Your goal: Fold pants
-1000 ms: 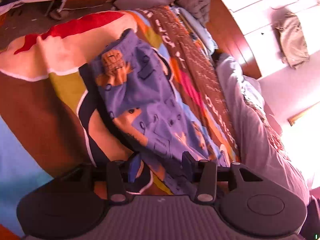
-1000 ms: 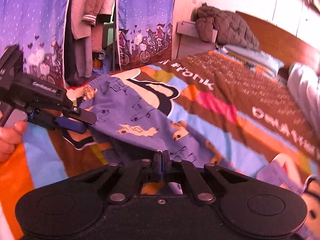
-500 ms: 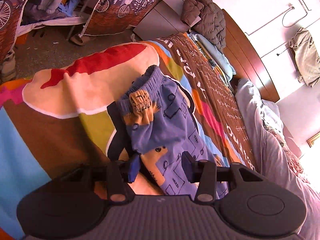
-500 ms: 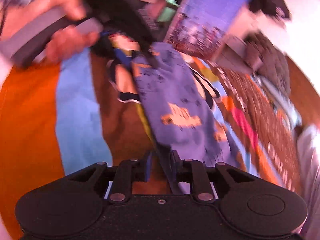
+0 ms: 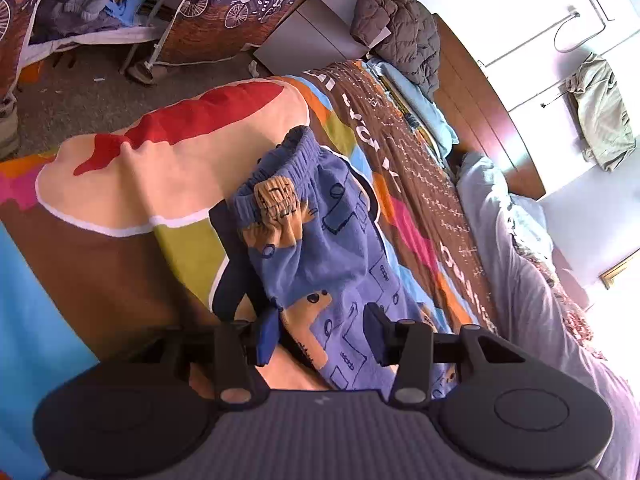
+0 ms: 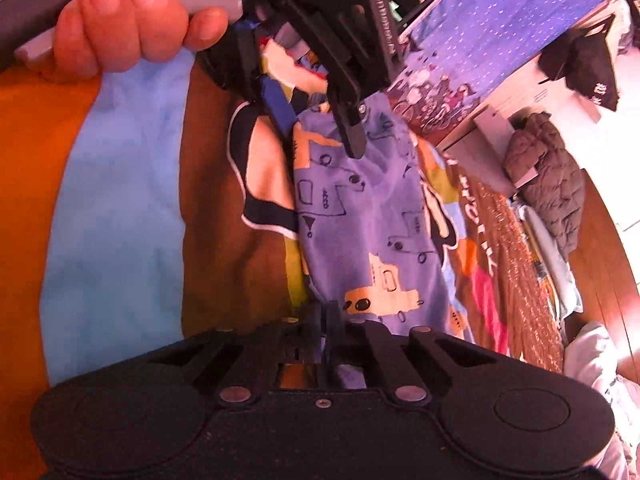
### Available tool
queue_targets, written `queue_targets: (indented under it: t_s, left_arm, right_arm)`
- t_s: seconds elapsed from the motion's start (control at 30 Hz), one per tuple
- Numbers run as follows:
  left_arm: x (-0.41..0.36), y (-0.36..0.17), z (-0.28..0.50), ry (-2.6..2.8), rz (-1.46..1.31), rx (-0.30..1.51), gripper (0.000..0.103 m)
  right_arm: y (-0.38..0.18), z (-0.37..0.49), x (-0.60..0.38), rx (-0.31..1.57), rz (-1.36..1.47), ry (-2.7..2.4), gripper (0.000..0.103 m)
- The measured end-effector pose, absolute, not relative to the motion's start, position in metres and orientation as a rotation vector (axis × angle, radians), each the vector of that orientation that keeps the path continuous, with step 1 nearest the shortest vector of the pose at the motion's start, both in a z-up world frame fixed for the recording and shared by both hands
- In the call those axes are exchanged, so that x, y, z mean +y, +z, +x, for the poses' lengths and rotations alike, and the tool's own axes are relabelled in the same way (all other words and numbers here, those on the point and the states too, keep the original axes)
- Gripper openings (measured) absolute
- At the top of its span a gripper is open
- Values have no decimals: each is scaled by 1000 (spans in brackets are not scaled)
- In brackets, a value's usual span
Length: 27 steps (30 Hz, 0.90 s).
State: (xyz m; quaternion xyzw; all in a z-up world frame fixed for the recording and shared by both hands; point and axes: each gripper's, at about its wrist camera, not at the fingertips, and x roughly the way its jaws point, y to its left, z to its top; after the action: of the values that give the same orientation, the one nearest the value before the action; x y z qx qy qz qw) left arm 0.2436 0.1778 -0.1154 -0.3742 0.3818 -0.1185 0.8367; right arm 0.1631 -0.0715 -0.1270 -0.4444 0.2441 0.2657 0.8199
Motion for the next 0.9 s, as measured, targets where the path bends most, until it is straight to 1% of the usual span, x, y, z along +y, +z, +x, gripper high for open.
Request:
queue_targets:
  t_s: [0.1,0.13,0.17,0.2,0.23,0.33,0.43,0.53,0.6,0.63,0.67,0.7,0.73,0.77,0.8,0.83,0.9]
  left_arm:
    - [182,-115,241,-277,-814,815,52]
    - [182,-115,240,-291,-826,822,56]
    - [183,-116,239,-309,-838,829,64]
    - [183,-116,238,-336,-849,837,68]
    - [182,-118,239,-367,-858,849,75]
    - [176,-121,241,-370,-844,859,75]
    - [173,-125,246,-388,-892,863,81]
    - [170,-133,254,-380,-934,867,81]
    - [167,-138,259,-347,-943,865,77]
    - [167,-141,259,-326,-958,857,71]
    - [169,-143,260,-304,-975,849,60]
    - [170,-146,260,-280,-988,851,53]
    - [173,-148,261,-262,-1004,855,38]
    - [176,-152,262,-247,-1020,858,20]
    - [178,-154,263,-242,-1028,863,13]
    - [179,-155,263,-241,-1030,854,6]
    - [177,-143,257,-228,-971,784,4]
  right_arm:
    - [-116,165,-79,520,-852,557,0]
    - [-110,168,-82,526,-806,553,0]
    - [-104,170,-85,531,-772,551,0]
    - [-98,173,-88,535,-738,550,0]
    - [-92,174,-91,534,-714,548,0]
    - [-76,176,-95,520,-672,547,0]
    - [-69,172,-96,493,-676,538,0]
    - [-66,167,-99,490,-660,531,0]
    - [-67,165,-99,494,-652,531,0]
    - [-67,164,-99,495,-651,533,0]
    - [-69,162,-97,495,-653,533,0]
    - [-70,161,-97,493,-658,534,0]
    - [-71,160,-96,492,-660,534,0]
    - [-72,158,-95,493,-658,534,0]
    - [-74,157,-96,497,-652,535,0]
    - [-75,156,-96,502,-644,537,0]
    - [-79,153,-95,513,-635,542,0]
